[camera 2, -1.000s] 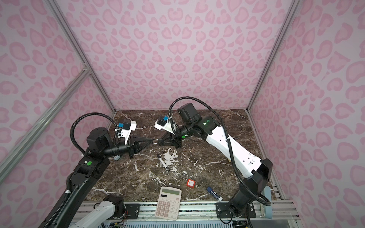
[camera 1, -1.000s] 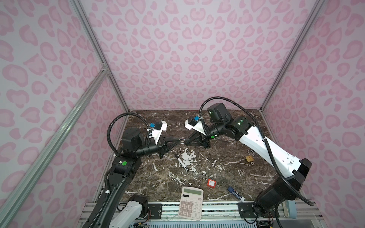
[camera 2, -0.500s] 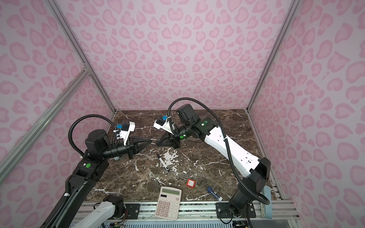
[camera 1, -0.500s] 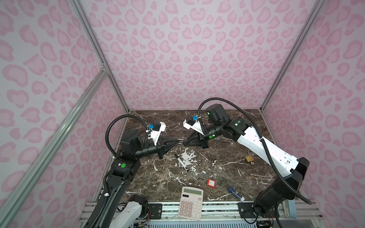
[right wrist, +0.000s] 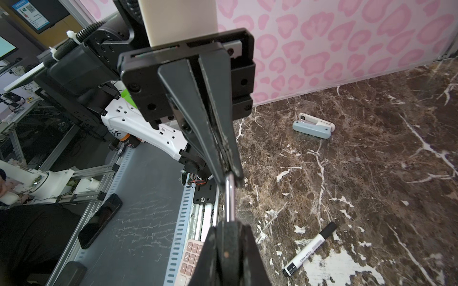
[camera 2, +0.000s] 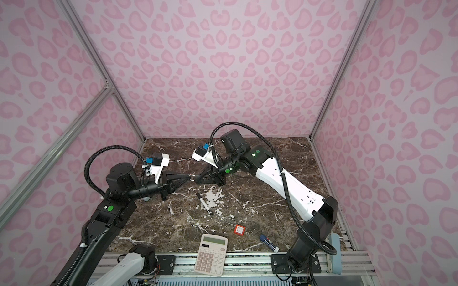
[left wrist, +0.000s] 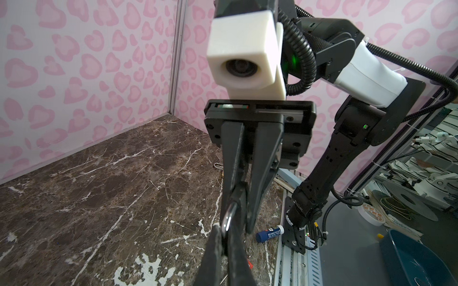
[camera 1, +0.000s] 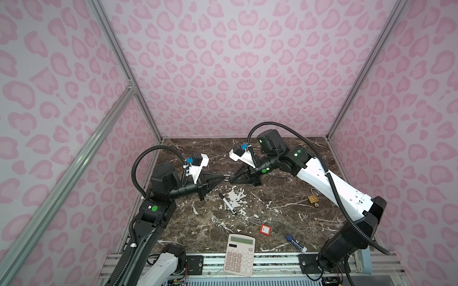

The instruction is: Lock with the key

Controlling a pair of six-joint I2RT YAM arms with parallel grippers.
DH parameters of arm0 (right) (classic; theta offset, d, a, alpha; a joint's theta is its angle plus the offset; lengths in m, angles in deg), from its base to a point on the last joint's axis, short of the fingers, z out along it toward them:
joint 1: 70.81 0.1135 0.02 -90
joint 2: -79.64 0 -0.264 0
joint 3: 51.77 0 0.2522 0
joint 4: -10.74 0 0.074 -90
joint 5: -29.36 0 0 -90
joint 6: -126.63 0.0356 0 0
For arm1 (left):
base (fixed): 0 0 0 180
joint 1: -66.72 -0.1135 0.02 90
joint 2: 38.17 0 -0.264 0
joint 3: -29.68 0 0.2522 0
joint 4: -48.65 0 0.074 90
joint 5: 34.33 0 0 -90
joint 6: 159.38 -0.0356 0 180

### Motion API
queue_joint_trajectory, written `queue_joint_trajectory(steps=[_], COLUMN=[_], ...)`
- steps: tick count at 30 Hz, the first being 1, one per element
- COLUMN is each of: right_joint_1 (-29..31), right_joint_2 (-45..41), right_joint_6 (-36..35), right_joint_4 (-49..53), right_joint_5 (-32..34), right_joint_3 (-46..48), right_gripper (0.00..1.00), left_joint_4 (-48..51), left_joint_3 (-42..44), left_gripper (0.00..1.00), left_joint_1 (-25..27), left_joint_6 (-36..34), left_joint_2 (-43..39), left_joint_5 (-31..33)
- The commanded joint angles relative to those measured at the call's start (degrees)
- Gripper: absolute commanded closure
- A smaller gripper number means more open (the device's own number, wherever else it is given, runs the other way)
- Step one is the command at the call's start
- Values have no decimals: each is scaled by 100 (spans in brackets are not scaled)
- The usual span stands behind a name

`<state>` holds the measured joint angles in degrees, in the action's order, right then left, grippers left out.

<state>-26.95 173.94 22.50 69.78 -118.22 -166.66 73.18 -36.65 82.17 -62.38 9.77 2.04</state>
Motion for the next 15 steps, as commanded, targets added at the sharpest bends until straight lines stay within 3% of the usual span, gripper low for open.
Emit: queue_joint_trajectory(steps=[1,11,15], right_joint_1=[78,130,358], right_joint_2=[-7,20,258], right_joint_6=[-143,-705,-676], right_joint_4=[-568,-130,-292], right_joint_5=[-295,207,168], right_joint_3=[-59,-210,-469], right_gripper=[100,100,100], left_joint_4=[145,37,-109], left_joint_3=[59,154,147], left_gripper=[97,97,97], left_joint_1=[24,80,691], left_joint_6=[73,215,203], left_joint_2=[69,60,389], left_joint_5=[73,-29,156])
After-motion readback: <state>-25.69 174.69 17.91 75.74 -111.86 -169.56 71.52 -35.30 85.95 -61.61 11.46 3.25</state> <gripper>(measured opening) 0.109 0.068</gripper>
